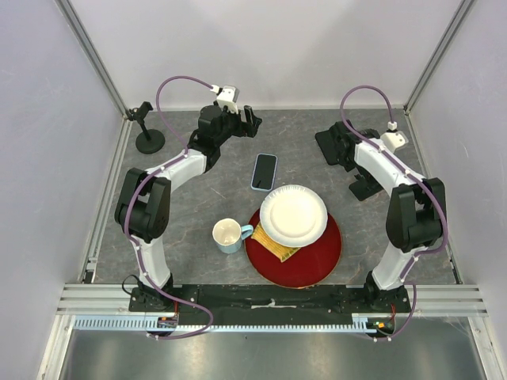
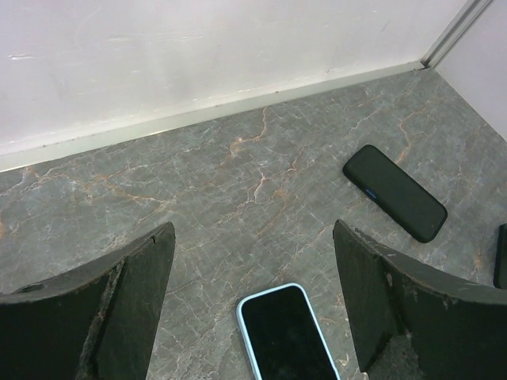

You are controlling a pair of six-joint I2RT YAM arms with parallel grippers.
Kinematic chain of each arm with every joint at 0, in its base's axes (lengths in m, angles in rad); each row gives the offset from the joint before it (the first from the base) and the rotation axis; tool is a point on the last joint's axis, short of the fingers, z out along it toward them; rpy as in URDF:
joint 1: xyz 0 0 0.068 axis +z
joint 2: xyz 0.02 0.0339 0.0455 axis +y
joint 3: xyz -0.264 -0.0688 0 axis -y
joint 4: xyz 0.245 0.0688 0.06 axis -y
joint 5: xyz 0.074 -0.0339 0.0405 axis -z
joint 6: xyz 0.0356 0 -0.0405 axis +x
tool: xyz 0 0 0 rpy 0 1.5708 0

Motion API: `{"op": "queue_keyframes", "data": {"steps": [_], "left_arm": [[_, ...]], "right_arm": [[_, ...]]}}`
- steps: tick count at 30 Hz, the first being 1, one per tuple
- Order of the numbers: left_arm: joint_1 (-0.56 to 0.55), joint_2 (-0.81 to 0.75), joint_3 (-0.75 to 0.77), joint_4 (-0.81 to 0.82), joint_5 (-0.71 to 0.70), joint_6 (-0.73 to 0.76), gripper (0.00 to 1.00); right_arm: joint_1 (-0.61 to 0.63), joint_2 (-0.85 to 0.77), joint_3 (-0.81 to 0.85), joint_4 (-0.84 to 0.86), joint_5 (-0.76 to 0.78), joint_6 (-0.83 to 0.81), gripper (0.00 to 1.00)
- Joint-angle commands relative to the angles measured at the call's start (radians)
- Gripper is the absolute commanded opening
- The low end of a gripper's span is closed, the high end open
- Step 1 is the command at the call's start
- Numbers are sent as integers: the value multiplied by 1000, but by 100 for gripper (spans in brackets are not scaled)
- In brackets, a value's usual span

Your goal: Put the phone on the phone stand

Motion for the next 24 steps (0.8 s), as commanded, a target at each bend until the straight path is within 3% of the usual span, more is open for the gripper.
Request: {"op": "queue_keyframes", "data": {"steps": [1,24], "left_arm": [[-3,1,35,8,0,-10,87],[-3,5,35,5,-4,-7,86]], "right_arm": [[-10,16,-7,56,42,-49,98],[-45,71,-25,149,33,-109,98]]}}
